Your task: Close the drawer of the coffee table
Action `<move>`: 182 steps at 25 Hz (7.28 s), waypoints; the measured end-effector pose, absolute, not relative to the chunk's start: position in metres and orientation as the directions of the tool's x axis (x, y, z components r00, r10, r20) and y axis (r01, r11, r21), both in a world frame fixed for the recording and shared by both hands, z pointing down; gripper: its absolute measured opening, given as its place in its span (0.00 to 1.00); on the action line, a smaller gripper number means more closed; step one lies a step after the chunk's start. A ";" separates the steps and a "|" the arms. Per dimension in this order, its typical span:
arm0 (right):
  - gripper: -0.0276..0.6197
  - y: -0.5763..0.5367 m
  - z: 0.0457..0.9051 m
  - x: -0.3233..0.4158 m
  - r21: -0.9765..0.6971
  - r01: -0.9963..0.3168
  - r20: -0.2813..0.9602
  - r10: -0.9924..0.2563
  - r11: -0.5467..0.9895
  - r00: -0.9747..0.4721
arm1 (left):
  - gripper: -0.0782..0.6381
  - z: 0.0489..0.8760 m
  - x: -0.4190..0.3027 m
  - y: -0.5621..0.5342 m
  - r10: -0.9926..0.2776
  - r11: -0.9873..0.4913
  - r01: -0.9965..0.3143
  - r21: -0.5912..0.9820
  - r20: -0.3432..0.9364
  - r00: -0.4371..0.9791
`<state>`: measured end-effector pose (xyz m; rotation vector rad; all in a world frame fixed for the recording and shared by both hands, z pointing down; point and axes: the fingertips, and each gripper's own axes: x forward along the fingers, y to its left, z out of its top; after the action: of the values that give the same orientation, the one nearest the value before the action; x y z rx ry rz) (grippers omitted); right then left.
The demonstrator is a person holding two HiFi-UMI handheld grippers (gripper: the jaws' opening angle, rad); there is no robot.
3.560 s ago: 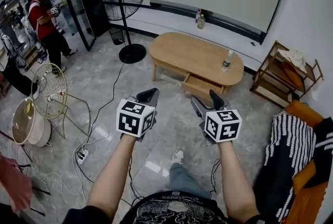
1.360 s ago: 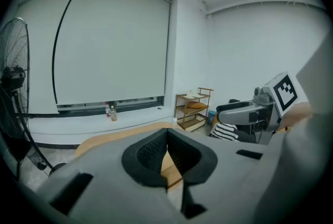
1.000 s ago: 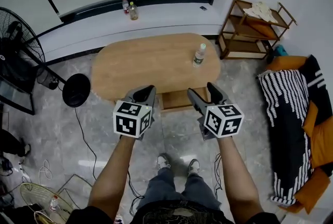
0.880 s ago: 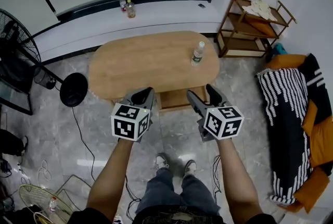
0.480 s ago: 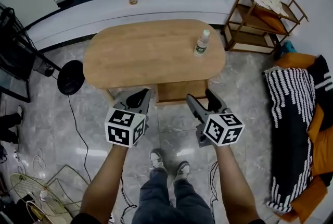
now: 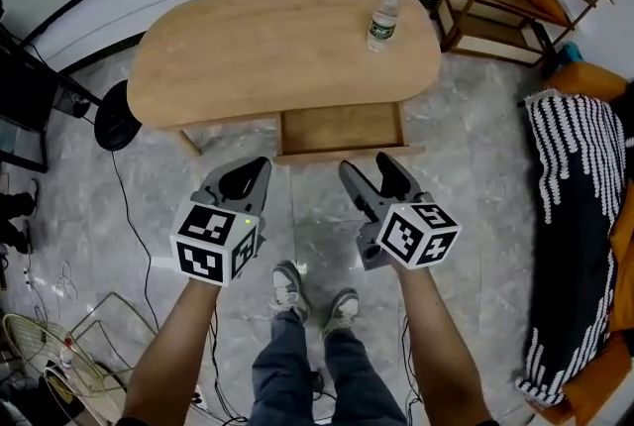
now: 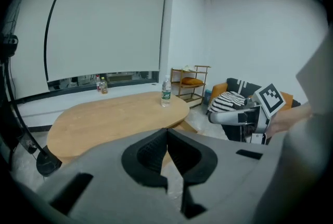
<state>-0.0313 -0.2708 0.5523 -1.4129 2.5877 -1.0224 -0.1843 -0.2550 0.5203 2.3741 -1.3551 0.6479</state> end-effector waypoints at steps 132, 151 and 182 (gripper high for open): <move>0.47 -0.391 0.603 -0.049 -0.734 -0.632 0.215 -0.796 0.251 -0.566 | 0.11 0.504 -0.243 -0.355 -0.810 -0.447 -0.894 -0.014 0.429 0.398; 0.21 -0.345 0.286 -0.098 -0.533 -0.681 0.181 -0.718 0.502 -0.672 | 0.11 0.276 -0.257 -0.302 -0.863 -0.359 -0.933 -0.028 0.391 0.320; 0.05 -0.325 0.151 -0.095 -0.051 -0.793 0.195 -0.773 0.607 -0.603 | 0.11 0.180 -0.265 -0.314 -0.896 -0.360 -0.929 -0.080 0.307 0.321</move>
<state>-0.0952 -0.3250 0.1512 -1.4496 2.9515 -0.2186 -0.2646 -0.3145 0.1799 2.4607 -1.7082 0.4582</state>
